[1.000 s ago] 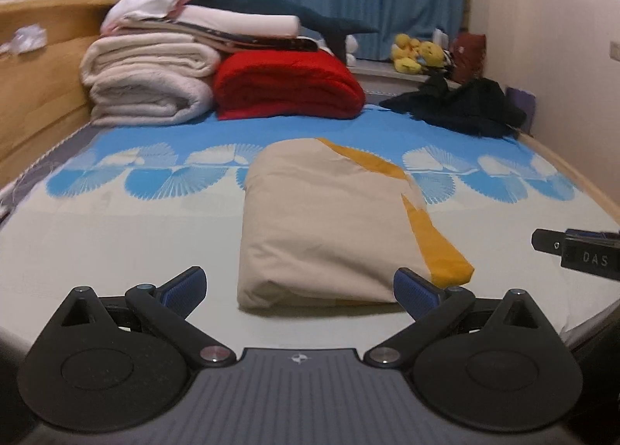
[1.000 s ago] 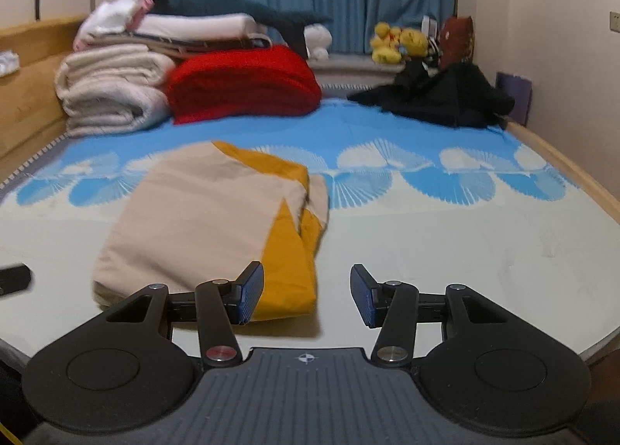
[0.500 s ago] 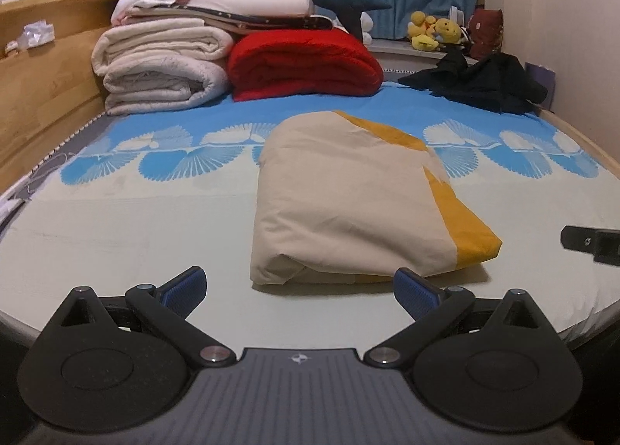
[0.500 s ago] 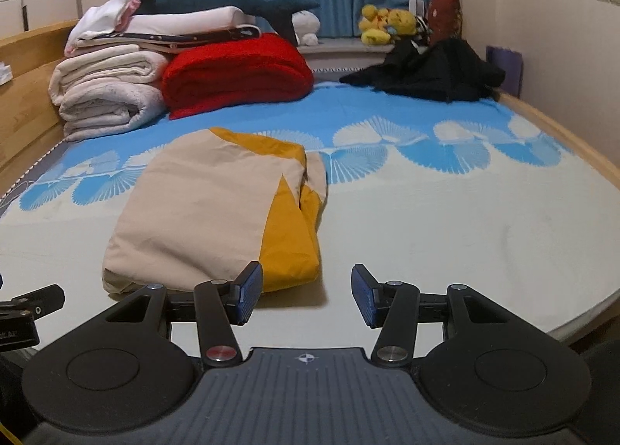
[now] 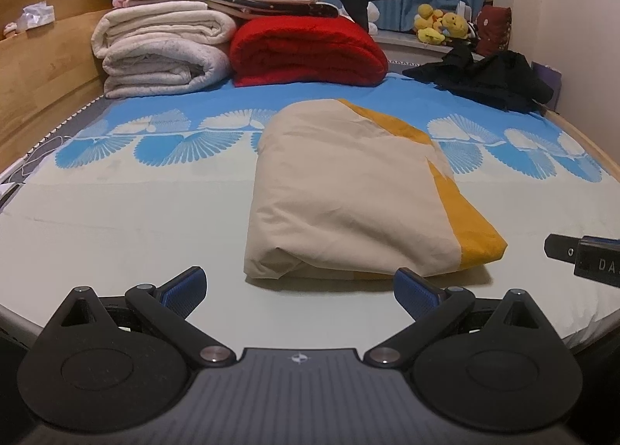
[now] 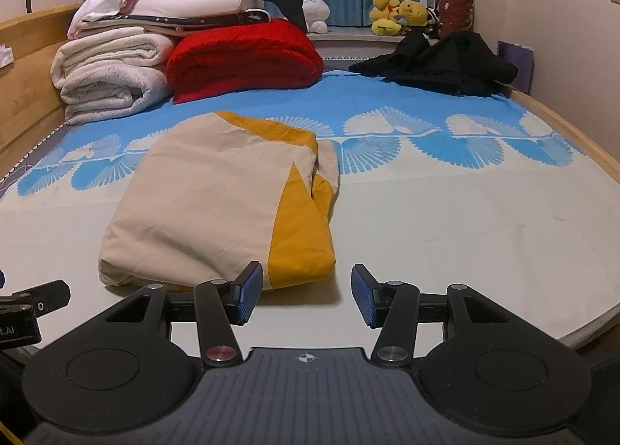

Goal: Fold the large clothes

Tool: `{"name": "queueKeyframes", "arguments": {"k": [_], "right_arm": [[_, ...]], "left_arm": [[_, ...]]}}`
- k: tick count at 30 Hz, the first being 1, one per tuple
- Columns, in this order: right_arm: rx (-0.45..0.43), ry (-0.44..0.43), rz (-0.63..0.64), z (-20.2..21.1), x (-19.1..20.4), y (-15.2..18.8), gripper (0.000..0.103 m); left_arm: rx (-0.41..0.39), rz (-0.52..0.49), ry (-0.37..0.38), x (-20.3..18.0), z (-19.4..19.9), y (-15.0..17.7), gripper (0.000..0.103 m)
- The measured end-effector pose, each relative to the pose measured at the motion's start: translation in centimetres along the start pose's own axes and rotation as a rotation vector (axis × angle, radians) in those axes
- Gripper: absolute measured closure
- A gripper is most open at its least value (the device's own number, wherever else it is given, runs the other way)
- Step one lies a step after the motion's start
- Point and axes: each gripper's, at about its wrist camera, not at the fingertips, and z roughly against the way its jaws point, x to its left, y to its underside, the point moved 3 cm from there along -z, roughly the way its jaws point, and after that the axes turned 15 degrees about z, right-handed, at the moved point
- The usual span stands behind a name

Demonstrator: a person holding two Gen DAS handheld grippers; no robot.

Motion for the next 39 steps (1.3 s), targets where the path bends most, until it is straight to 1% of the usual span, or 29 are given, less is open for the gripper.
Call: {"name": "queueKeyframes", "arguments": {"k": [7, 23, 39], "right_arm": [[0.002, 0.000, 0.014, -0.01, 0.18, 0.00, 0.051], [-0.006, -0.007, 0.022, 0.11, 0.50, -0.12, 0.051], [-0.009, -0.010, 0.028, 0.03, 0.81, -0.22, 0.051]], "left_arm": [[-0.009, 0.008, -0.008, 0.15, 0.03, -0.08, 0.000], [0.009, 0.025, -0.033, 0.11, -0.39, 0.01, 0.000], [0.008, 0.012, -0.016, 0.12, -0.32, 0.08, 0.000]]}}
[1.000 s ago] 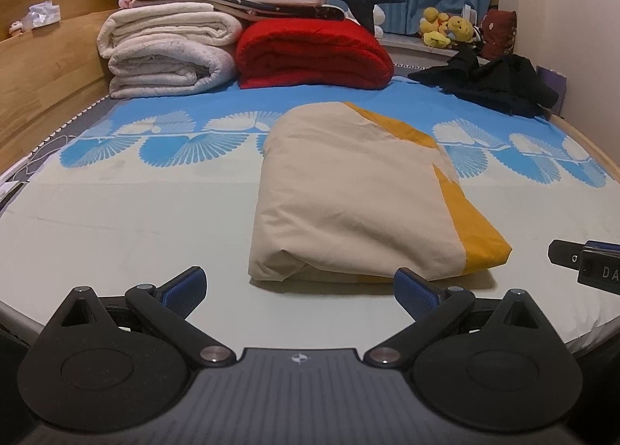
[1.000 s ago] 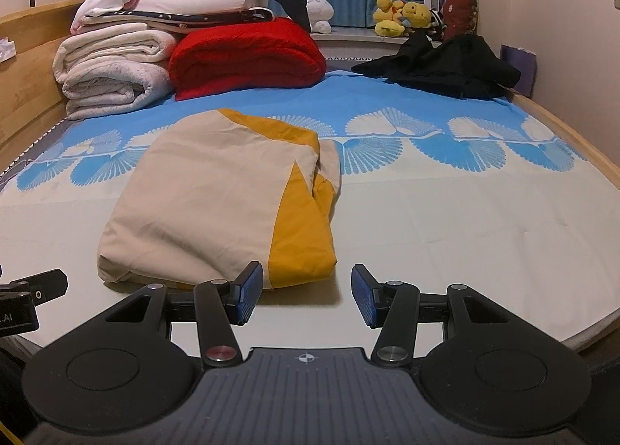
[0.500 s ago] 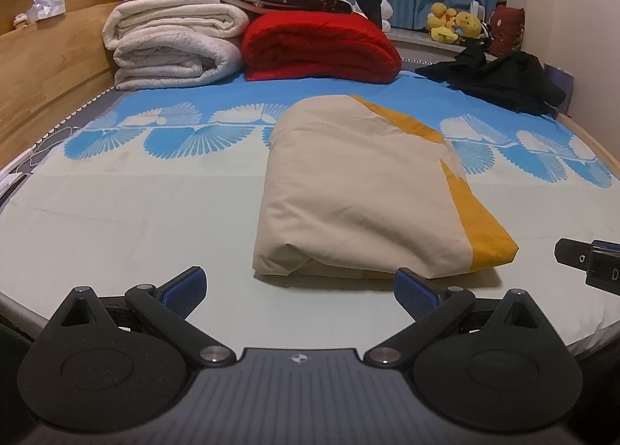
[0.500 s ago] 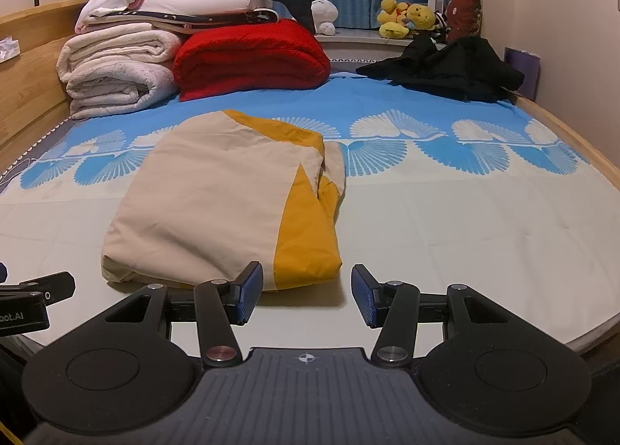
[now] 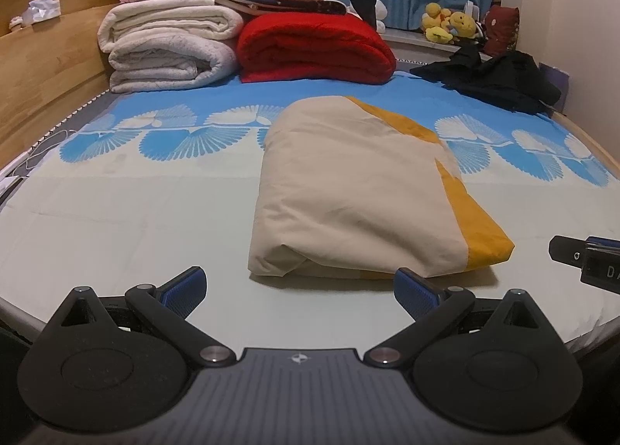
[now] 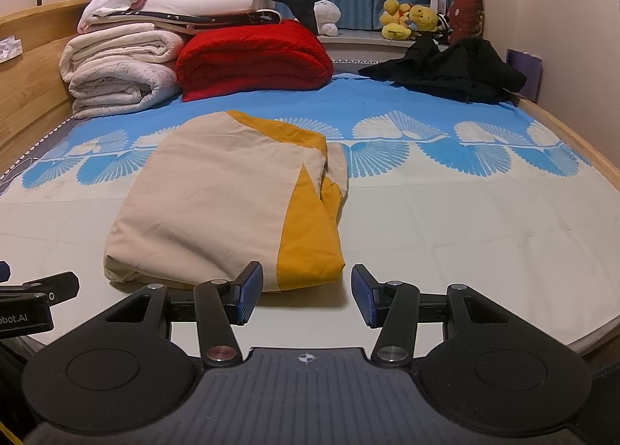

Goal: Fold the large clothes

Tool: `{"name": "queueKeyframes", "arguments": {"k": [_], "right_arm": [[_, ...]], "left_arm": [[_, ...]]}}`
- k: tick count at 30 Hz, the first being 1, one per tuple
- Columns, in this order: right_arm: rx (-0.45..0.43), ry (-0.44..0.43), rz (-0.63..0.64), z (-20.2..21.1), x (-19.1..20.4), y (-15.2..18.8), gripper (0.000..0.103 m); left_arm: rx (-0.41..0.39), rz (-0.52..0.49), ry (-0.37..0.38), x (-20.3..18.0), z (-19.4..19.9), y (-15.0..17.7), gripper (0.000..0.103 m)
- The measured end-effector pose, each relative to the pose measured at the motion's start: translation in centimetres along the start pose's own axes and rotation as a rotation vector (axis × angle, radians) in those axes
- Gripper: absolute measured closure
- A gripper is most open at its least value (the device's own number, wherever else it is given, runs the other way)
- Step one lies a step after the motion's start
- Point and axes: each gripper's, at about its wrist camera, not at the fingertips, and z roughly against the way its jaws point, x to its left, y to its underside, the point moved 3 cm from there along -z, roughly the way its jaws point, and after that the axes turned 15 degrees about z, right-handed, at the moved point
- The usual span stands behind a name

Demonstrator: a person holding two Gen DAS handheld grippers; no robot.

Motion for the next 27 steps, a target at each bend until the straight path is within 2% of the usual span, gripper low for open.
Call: {"name": "queueKeyframes", "arguments": {"k": [27], "right_arm": [[0.002, -0.004, 0.003, -0.01, 0.32, -0.04, 0.051]], "left_arm": [[0.002, -0.014, 0.022, -0.19, 0.01, 0.08, 0.000]]}}
